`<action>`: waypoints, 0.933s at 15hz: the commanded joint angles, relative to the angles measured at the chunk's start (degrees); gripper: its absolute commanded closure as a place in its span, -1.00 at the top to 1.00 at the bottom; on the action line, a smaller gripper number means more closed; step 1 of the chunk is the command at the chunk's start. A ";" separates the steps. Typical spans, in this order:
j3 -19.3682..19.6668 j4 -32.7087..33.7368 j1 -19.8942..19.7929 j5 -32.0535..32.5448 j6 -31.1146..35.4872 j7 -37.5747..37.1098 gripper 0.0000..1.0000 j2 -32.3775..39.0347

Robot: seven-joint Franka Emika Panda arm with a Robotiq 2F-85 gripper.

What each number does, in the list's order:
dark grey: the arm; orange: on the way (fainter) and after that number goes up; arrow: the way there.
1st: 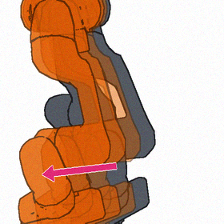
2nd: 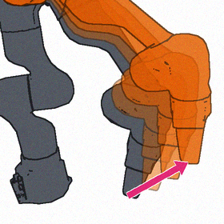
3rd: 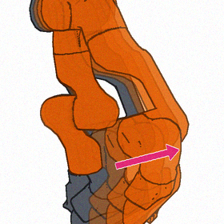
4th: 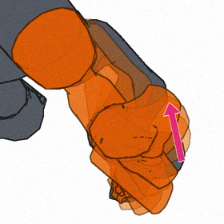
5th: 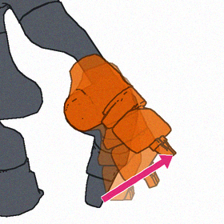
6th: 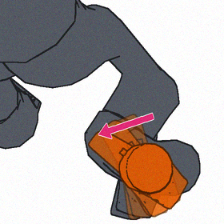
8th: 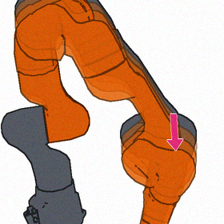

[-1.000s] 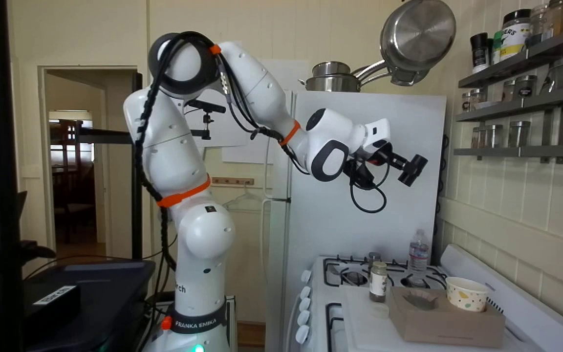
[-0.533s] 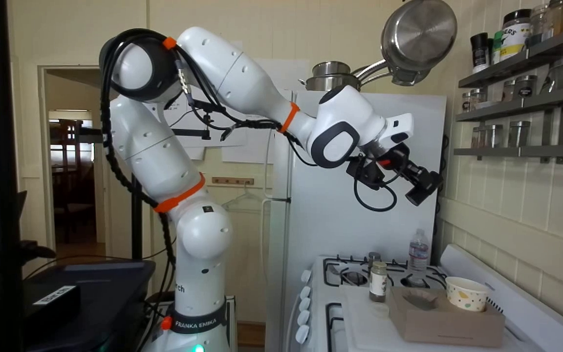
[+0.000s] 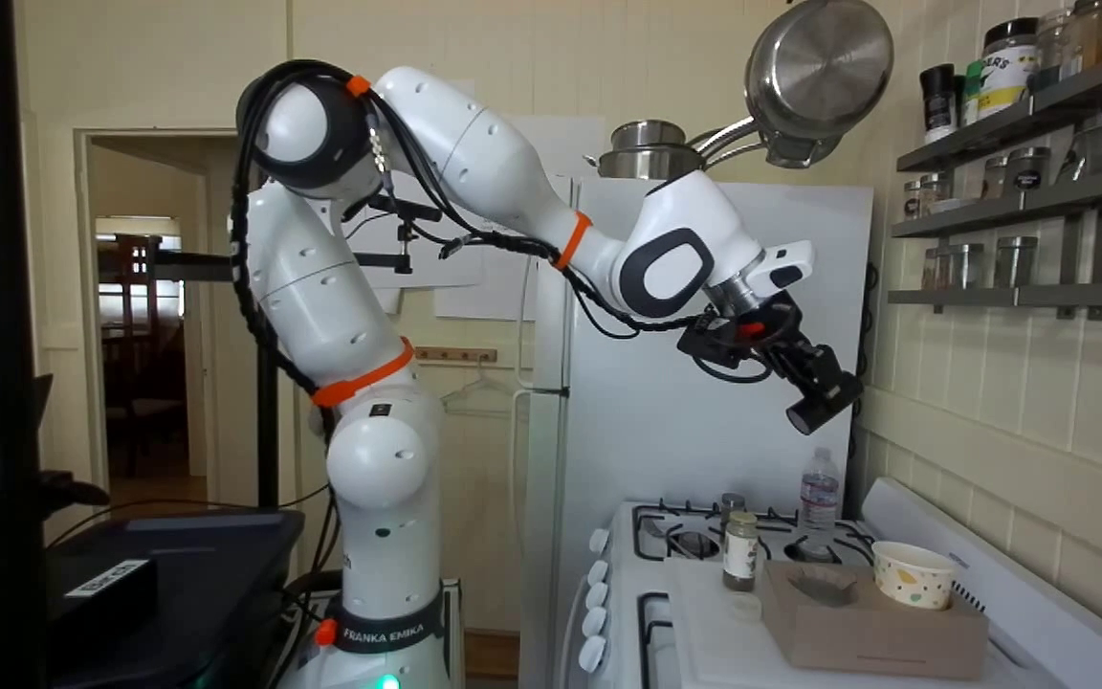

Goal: Remove the black container from the bottom left rack and put it on the white tray

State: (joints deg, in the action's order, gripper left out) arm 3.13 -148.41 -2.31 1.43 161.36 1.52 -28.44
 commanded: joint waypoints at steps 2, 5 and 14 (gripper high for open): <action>-9.77 6.58 -6.87 8.93 -16.60 -7.53 -0.63 2.85; -11.17 10.71 -5.26 9.82 -24.93 -10.31 -0.63 8.37; -10.32 14.00 -5.41 16.35 -8.97 -32.58 -0.63 24.67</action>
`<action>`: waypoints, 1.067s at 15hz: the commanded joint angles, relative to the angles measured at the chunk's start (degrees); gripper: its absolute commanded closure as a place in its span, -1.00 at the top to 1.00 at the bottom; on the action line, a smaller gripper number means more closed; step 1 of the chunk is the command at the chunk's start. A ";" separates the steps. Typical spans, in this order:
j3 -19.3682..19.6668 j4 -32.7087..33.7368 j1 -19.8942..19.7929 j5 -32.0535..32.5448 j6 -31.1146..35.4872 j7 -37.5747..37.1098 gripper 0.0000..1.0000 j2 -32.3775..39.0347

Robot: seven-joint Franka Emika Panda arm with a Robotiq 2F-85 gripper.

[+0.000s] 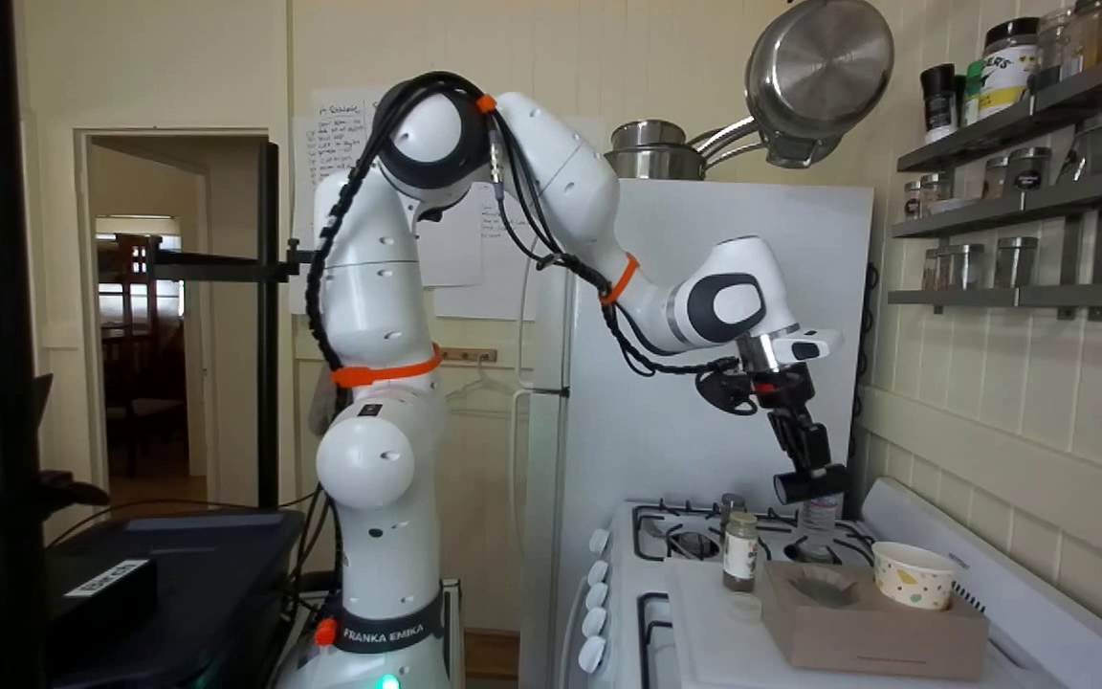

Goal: Remove the black container from the bottom left rack and put it on the white tray

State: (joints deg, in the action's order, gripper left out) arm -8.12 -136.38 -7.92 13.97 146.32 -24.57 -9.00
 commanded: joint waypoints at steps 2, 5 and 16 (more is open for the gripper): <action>2.14 3.03 1.02 5.31 7.61 -7.79 -0.63 8.35; 4.48 5.22 2.62 5.78 4.34 -7.20 -0.63 11.65; 7.20 10.52 9.19 0.16 -2.86 -3.42 -0.63 18.17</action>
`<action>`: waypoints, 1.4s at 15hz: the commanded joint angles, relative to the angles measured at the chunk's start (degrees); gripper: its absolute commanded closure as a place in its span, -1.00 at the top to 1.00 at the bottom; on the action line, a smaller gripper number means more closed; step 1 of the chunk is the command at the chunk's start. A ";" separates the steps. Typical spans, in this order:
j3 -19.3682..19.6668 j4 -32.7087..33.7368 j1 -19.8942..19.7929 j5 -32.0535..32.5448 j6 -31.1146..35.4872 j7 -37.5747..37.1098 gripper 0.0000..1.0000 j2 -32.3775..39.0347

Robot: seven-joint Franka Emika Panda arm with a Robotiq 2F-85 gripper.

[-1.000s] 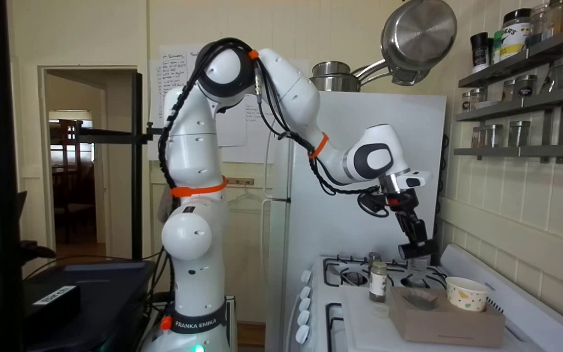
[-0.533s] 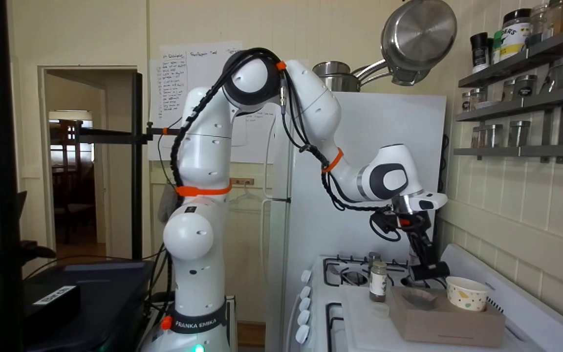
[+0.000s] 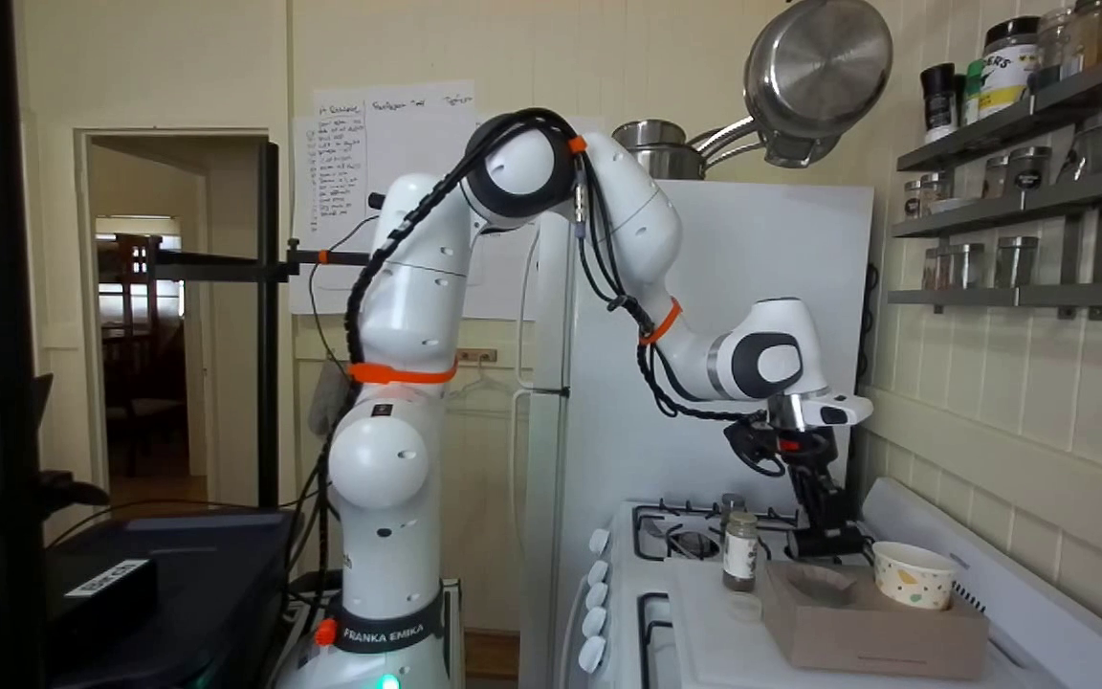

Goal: Remove the black container from the bottom left rack and put it on the white tray

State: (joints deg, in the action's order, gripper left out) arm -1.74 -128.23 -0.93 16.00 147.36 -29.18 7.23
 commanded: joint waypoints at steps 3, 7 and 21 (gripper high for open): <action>1.07 3.66 3.50 -1.91 -4.21 0.31 -0.63 3.97; 1.93 5.26 4.79 -2.43 -2.57 -1.32 -0.63 6.37; 3.27 9.31 7.33 -5.54 -2.94 -0.23 -0.63 11.88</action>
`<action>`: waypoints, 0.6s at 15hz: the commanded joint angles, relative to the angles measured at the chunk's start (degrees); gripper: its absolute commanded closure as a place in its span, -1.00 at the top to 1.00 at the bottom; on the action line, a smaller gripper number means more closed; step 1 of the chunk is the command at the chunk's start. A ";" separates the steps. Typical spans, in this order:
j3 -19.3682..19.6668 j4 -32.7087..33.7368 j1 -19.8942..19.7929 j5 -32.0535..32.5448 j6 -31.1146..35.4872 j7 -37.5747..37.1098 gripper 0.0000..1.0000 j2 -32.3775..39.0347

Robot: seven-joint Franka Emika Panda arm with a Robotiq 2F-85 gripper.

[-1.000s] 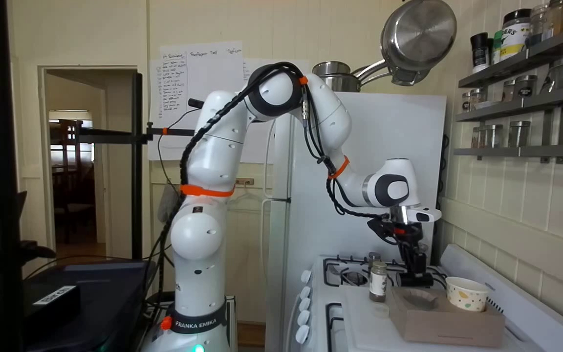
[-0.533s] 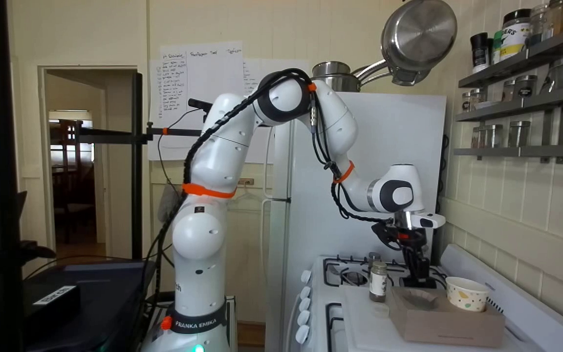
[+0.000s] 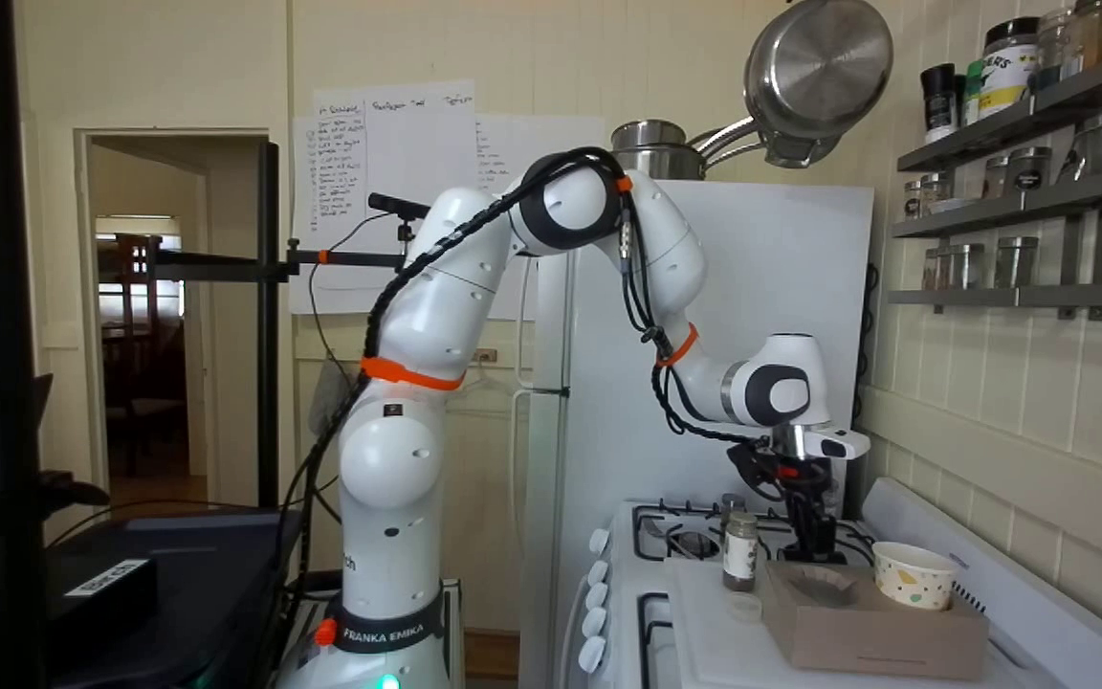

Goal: Remove the black container from the bottom left rack and put it on the white tray

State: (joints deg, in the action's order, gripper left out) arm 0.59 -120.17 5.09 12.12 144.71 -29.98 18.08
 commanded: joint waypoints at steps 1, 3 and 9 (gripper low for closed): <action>0.96 1.44 1.43 -1.93 -0.38 0.51 -0.63 1.14; 1.04 1.64 1.67 -2.14 -0.81 0.39 -0.63 1.29; 1.37 1.84 2.04 -2.67 -1.12 0.18 -0.63 1.73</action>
State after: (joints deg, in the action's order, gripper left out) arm 0.89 -119.51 5.89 10.62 144.71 -29.98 18.91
